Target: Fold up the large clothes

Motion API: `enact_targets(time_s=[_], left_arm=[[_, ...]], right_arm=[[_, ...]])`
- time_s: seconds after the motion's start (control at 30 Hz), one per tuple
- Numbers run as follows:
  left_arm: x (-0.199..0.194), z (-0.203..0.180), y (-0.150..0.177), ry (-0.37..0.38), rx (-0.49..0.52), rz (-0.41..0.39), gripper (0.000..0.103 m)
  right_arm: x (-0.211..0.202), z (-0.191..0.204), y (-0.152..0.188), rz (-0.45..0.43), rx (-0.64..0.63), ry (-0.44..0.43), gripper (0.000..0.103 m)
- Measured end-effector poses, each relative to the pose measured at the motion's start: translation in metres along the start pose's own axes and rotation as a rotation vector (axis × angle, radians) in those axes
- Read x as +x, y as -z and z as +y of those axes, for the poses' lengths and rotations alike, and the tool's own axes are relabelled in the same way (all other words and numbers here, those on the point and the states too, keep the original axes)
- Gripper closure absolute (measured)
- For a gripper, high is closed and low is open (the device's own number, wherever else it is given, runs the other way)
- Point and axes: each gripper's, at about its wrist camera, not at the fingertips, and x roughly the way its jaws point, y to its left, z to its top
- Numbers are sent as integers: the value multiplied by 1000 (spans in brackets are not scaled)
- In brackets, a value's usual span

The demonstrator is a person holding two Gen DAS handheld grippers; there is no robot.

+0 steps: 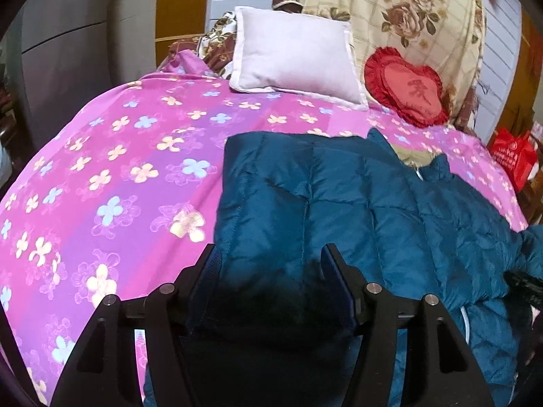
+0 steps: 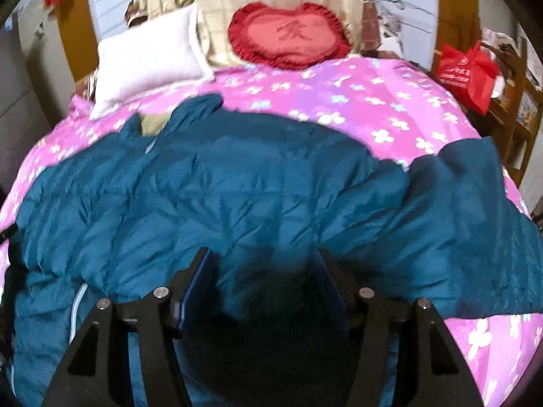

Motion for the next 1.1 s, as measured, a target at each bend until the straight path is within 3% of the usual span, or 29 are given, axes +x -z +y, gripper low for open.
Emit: enact_targets(time_s=[0.2, 0.37, 0.5, 0.83, 1.1], left_arm=[[-2, -7, 2, -20, 35, -4, 60], [-7, -9, 2, -10, 33, -15, 60], [-9, -13, 3, -9, 45, -22, 60], [7, -21, 10, -44, 98, 7, 60], [8, -22, 12, -50, 104, 12, 60]], right_arm=[[7, 7, 10, 45, -35, 64, 40], [-30, 15, 8, -52, -32, 36, 40], [-37, 31, 0, -83, -55, 6, 40], [14, 38, 6, 12, -23, 30, 40], [9, 40, 9, 17, -25, 34, 39]])
